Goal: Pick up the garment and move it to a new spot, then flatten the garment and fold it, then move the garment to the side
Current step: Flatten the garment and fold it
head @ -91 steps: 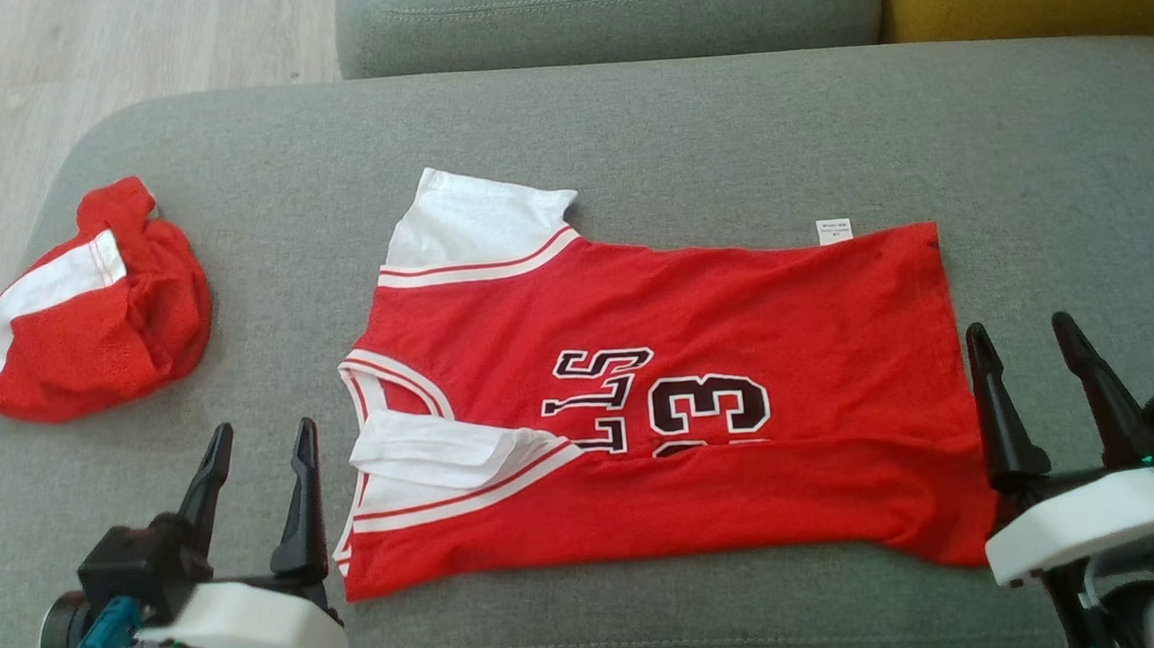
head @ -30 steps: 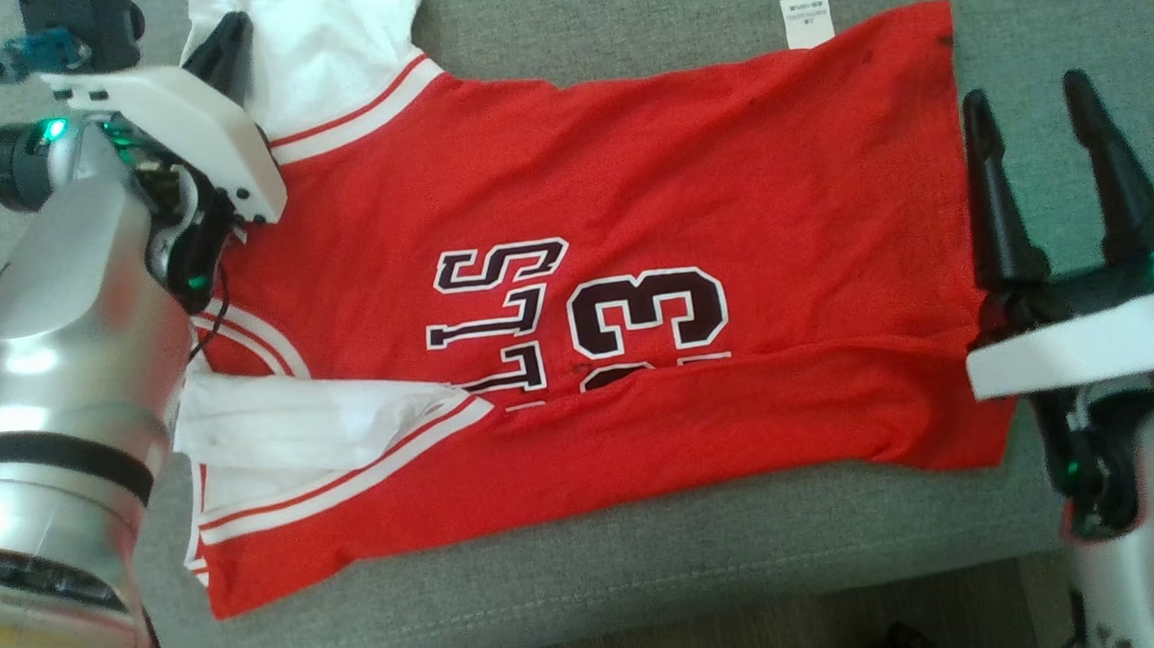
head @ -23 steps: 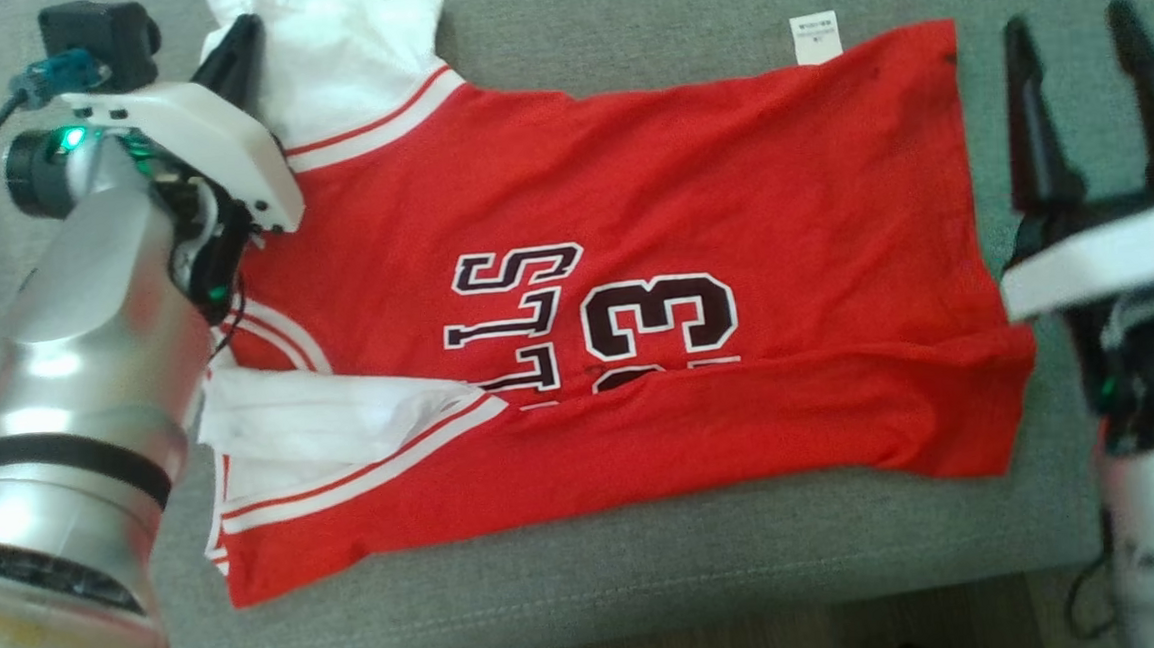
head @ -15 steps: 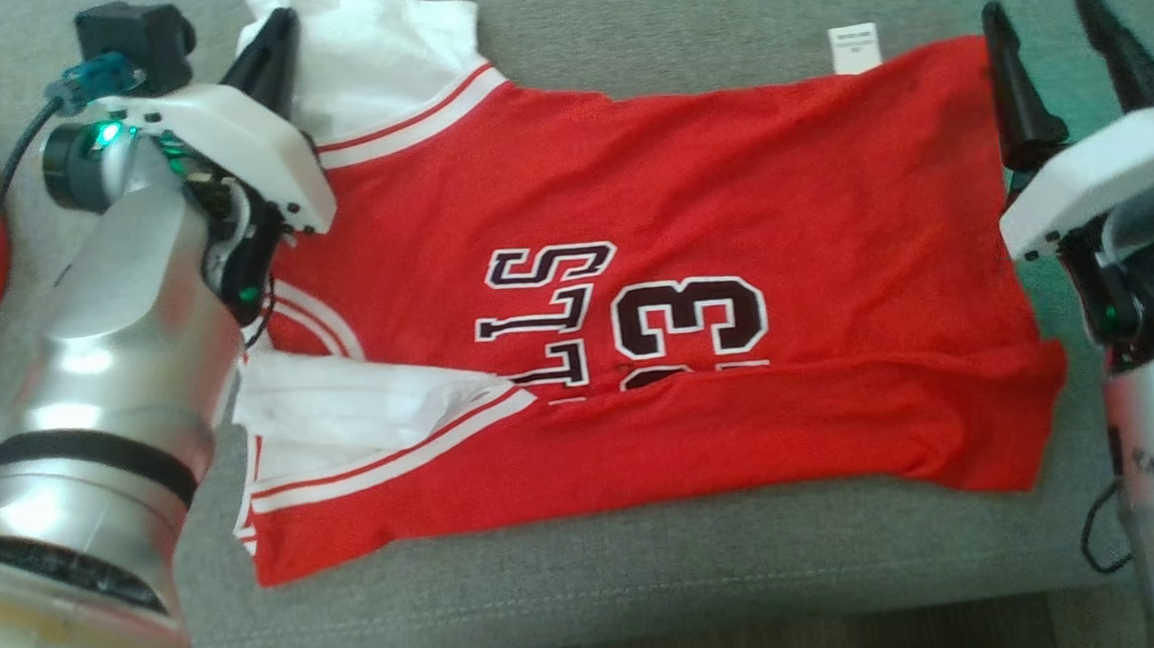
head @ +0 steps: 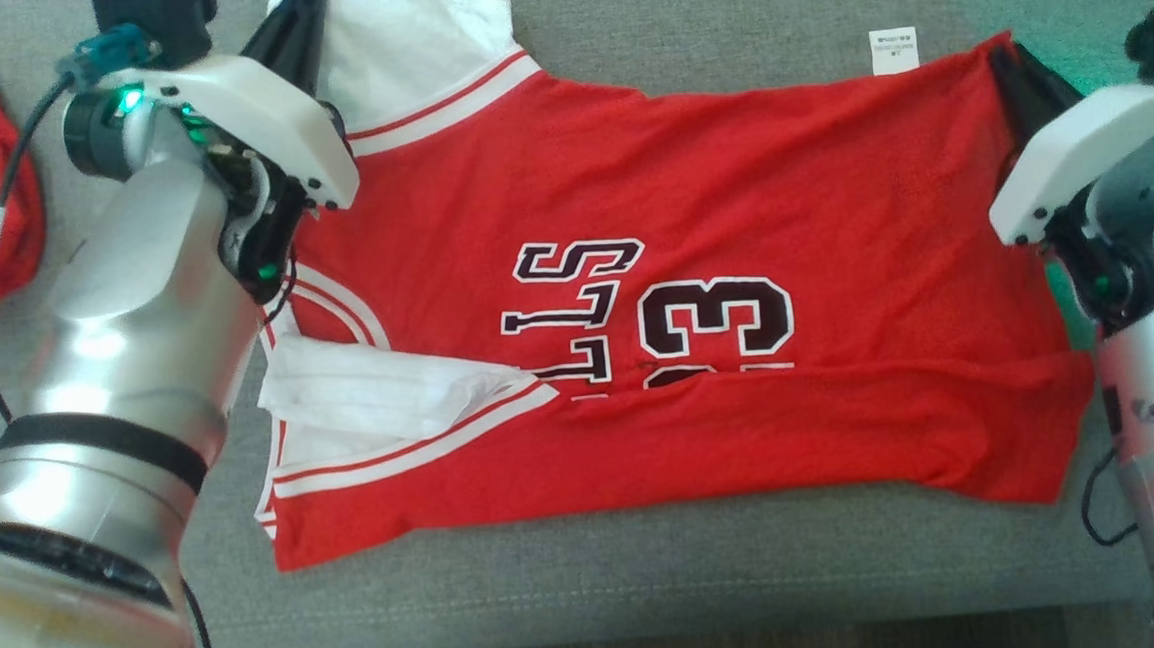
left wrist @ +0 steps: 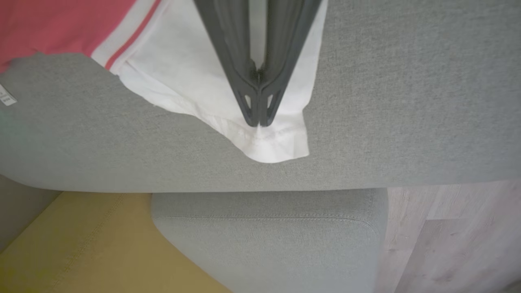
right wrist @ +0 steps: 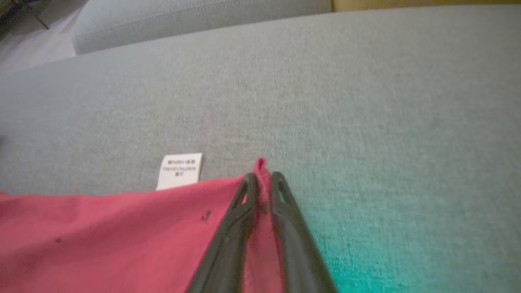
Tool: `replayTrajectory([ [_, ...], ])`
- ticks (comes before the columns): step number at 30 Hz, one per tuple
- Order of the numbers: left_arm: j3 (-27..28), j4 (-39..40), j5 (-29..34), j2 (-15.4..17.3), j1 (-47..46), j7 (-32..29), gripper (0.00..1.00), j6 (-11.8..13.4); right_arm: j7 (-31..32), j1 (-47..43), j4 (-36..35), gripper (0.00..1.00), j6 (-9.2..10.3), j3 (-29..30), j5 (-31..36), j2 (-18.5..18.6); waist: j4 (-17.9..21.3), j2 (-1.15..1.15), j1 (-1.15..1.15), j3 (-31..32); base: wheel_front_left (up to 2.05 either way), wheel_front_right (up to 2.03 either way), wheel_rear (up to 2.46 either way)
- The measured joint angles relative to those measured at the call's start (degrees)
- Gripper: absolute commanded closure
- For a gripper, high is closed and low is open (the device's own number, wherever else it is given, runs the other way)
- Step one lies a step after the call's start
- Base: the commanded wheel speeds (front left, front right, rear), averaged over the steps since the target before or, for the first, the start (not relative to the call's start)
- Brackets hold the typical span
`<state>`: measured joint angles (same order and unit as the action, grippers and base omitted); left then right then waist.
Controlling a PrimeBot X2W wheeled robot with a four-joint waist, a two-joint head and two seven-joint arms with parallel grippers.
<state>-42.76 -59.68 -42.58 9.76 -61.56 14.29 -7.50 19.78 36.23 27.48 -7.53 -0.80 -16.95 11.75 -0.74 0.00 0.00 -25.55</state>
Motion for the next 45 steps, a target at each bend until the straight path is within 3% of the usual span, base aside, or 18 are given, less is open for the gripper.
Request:
replayTrajectory([
  [6,3.90,4.08,0.27,1.35,-0.02,0.00,1.00,-0.01,-6.45,2.94,0.12,1.00,0.00,-0.46,-2.31,0.49,-0.73,0.00,0.00,1.12,0.00,0.00,0.00],
  [14,10.67,13.10,4.33,2.18,3.53,0.01,1.00,0.46,-8.12,2.61,-0.37,1.00,0.00,-0.90,-3.89,1.10,-1.75,0.00,0.00,2.81,0.00,0.00,0.00],
  [23,19.36,32.12,9.44,3.25,20.41,0.02,1.00,2.52,-10.44,-8.16,-7.69,1.00,0.00,-0.54,-5.77,1.69,-2.48,0.00,0.00,5.39,0.00,0.00,0.00],
  [30,21.05,48.14,12.51,4.37,36.57,0.38,1.00,5.10,-11.20,-16.92,-15.85,1.00,0.00,1.38,-5.77,1.58,-2.83,0.00,0.00,6.63,0.00,0.00,0.00],
  [35,20.85,53.61,12.09,4.83,45.75,-0.20,1.00,7.14,-9.81,-23.38,-20.37,1.00,0.00,2.91,-5.59,0.21,-2.86,0.00,0.00,7.10,0.00,0.00,0.00],
  [39,20.75,53.23,9.70,4.79,50.25,-1.30,1.00,7.68,-8.84,-27.19,-22.59,1.00,0.00,3.37,-4.00,-1.67,-2.57,0.00,-0.01,7.12,0.00,0.00,0.00],
  [40,20.67,52.38,8.99,4.78,50.68,-1.98,1.00,7.62,-8.37,-27.77,-22.76,0.73,0.00,3.58,-3.26,-2.02,-2.54,0.00,0.00,7.05,0.00,0.00,0.00],
  [41,20.56,51.25,8.43,4.77,50.85,-2.59,1.00,7.42,-8.17,-28.15,-22.86,0.29,0.00,3.86,-3.18,-2.52,-2.55,0.00,0.00,7.03,0.00,0.00,0.00],
  [42,20.45,50.24,7.83,4.72,50.81,-3.38,0.60,7.16,-8.10,-28.46,-22.98,0.00,0.00,3.89,-2.80,-2.80,-2.52,0.00,0.00,7.05,0.00,0.00,0.00],
  [43,20.34,49.52,7.44,4.70,50.82,-3.70,0.04,6.97,-8.08,-28.76,-23.19,0.00,0.00,3.90,-2.09,-3.09,-2.47,0.00,-0.01,7.10,0.00,0.00,0.00],
  [45,20.14,48.25,7.28,4.68,50.80,-3.80,0.00,6.93,-8.10,-29.22,-23.64,0.00,0.00,4.24,-1.16,-3.86,-2.36,0.00,0.00,7.29,0.00,0.00,0.00],
])
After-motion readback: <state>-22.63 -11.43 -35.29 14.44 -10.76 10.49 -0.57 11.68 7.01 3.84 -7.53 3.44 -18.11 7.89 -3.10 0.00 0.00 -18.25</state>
